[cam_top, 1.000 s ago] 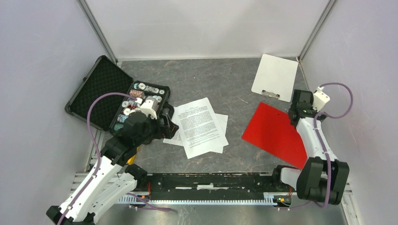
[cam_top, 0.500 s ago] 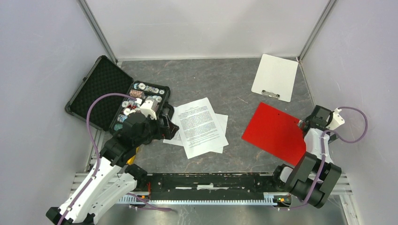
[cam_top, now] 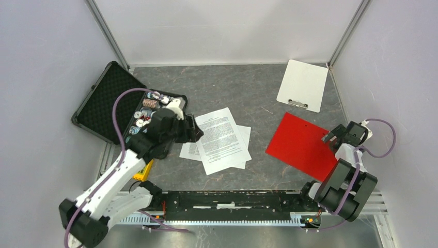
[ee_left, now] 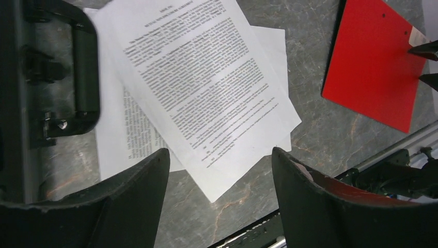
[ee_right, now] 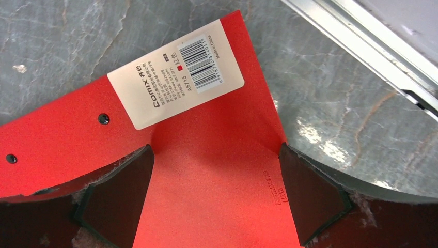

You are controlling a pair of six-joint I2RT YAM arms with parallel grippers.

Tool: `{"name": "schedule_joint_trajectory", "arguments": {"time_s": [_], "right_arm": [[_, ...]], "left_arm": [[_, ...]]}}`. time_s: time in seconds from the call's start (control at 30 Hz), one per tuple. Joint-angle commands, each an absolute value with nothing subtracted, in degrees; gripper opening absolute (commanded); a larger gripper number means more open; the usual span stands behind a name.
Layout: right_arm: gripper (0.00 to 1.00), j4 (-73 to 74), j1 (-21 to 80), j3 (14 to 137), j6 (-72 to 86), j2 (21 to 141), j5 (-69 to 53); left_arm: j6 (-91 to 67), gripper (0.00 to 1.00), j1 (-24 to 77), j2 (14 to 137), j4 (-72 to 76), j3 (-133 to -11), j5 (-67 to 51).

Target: Put the files into the folder

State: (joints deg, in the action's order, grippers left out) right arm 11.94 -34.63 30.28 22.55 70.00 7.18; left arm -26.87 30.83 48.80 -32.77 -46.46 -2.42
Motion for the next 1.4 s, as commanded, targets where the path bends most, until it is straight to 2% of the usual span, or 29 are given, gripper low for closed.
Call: {"name": "schedule_joint_trajectory", "arguments": {"time_s": [0.0,0.3,0.63,0.8,1.1,1.37], "right_arm": [[0.98,6.01,-34.3,27.45,20.46,68.4,-3.22],[0.98,6.03,-26.12,28.51,16.39,64.35,-11.41],[0.98,10.81,-27.48,33.04,15.43,63.02,2.51],[0.98,10.04,-30.32,32.27,16.77,66.05,0.18],[0.98,6.45,-31.73,30.01,17.91,71.23,-12.28],[0.98,-2.52,-31.64,25.14,21.17,66.6,-25.78]], "left_arm": [[-33.83,0.78,33.79,57.84,-21.37,-50.01,-6.49],[-34.67,0.77,42.12,84.76,-4.07,-61.44,-9.36],[-34.86,0.75,42.89,109.09,8.08,-76.36,-14.28],[-38.27,0.76,43.13,115.57,15.13,-78.13,-17.14],[-38.74,0.76,44.7,124.05,15.2,-84.31,-18.43],[-40.25,0.73,45.53,127.82,15.3,-85.3,-20.37]]}}
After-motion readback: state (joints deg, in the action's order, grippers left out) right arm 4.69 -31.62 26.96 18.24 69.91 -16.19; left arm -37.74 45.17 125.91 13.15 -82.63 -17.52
